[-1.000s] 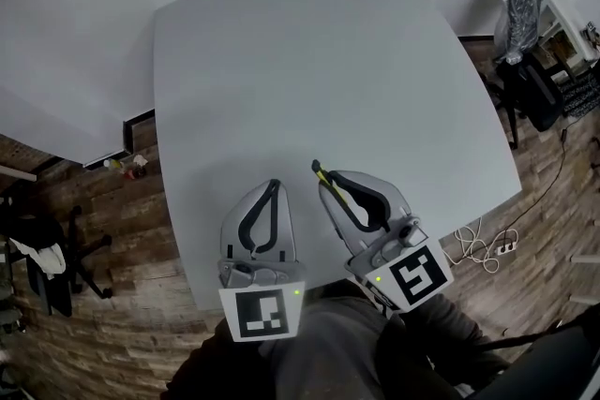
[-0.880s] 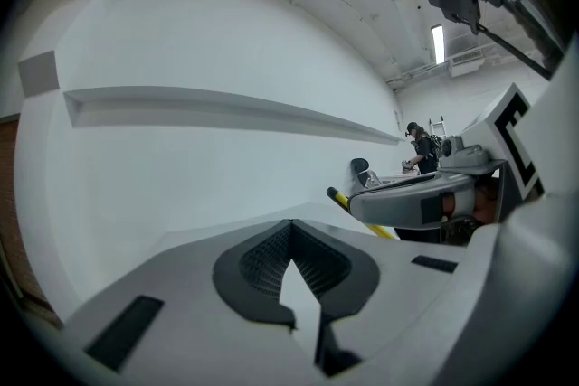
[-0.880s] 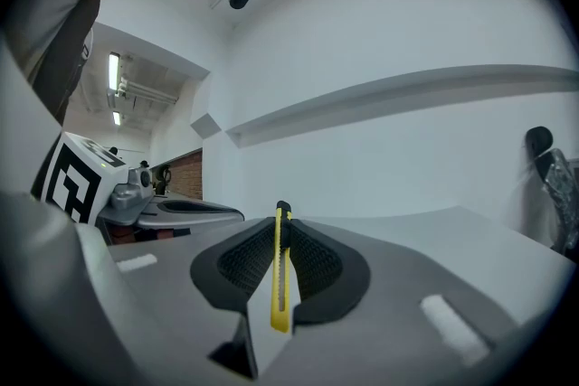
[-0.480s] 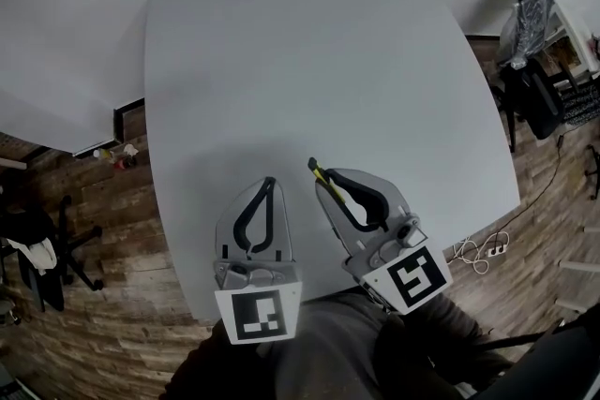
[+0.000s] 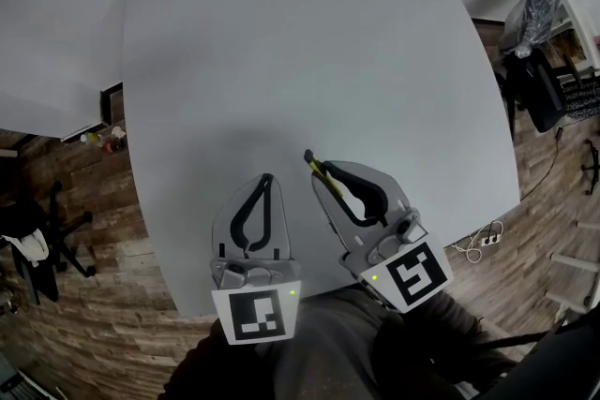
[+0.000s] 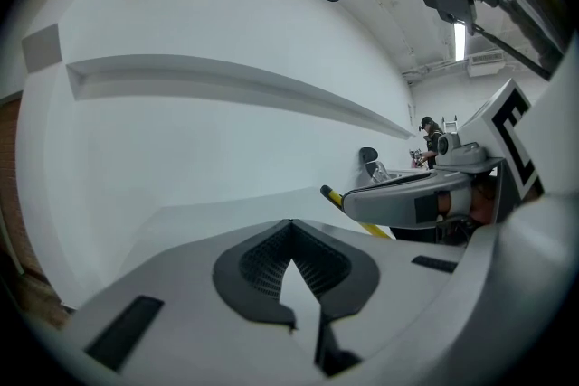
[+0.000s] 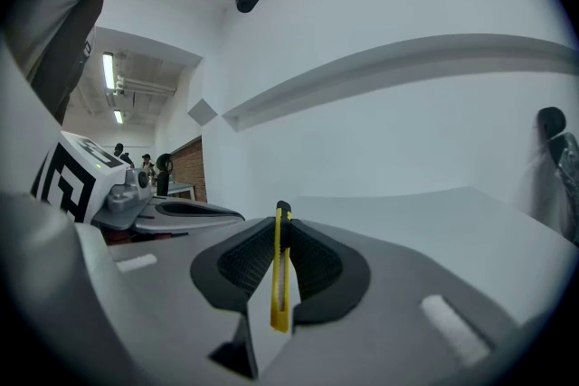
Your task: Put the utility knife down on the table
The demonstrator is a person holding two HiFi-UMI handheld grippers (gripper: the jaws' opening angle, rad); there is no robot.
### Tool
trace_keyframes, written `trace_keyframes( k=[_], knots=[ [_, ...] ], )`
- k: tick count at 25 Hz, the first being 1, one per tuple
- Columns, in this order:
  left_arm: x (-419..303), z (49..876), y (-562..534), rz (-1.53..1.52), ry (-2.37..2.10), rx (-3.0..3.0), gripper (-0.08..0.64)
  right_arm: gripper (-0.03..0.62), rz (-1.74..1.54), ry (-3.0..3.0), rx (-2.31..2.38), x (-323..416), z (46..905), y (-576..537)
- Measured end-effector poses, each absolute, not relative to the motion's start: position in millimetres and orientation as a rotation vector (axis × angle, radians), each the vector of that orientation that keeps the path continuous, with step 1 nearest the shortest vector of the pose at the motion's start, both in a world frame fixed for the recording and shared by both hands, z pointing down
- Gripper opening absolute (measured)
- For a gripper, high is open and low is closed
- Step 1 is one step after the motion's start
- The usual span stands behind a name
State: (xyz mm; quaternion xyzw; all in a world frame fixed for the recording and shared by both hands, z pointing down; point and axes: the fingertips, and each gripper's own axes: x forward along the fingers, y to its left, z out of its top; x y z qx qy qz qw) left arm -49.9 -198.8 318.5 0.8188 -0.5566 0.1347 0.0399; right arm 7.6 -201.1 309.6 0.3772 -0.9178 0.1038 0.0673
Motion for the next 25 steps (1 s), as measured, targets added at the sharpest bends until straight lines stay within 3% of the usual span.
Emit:
trace_keyframes(
  k=[25],
  knots=[
    [-35.9, 364.0, -211.9, 0.466, -1.642, 2.455, 0.0, 0.052, 0.431, -2.711, 1.092, 16.2, 363.9, -217.8]
  ],
)
